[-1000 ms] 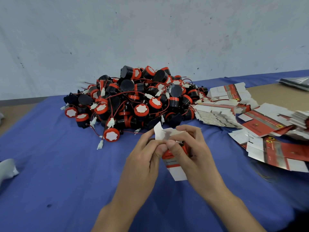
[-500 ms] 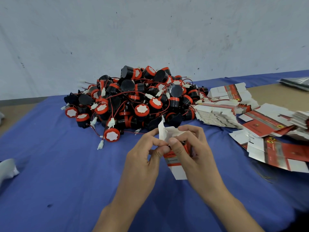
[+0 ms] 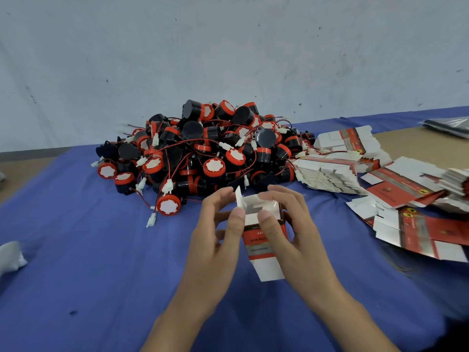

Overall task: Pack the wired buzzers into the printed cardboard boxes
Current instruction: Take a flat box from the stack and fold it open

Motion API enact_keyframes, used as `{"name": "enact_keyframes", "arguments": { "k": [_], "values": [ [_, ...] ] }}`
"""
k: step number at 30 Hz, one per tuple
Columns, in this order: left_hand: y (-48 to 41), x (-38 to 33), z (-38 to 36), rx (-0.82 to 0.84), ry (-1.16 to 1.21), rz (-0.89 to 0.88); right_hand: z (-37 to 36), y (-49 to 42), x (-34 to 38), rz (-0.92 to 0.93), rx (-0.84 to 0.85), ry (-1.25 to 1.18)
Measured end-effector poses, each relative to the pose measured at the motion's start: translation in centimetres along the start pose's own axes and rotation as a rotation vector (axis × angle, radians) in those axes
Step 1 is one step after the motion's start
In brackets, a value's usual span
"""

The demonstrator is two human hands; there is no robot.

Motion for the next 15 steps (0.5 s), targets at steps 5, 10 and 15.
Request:
{"name": "enact_keyframes", "arguments": {
  "k": [5, 10, 15],
  "values": [
    [0.0, 0.2, -0.3, 0.038, 0.122, 0.064, -0.2, 0.2, -0.3, -0.051, 0.047, 0.020],
    [0.1, 0.4, -0.5, 0.067, 0.117, 0.067, 0.1, 0.2, -0.3, -0.063, 0.039, 0.025],
    [-0.2, 1.2, -0.5, 0.072, 0.169, 0.142, 0.3, 0.3, -0.2, -0.037, 0.035, 0.081]
  ]
}}
Point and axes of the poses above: each hand's wrist, its own y-axis away from the middle knuckle, its own z-axis out of the back of the hand, x = y × z, the point moved 5 cm from there along -y, towards the middle knuckle, and after that the axes turned 9 degrees about -z, right-handed, at the moved point
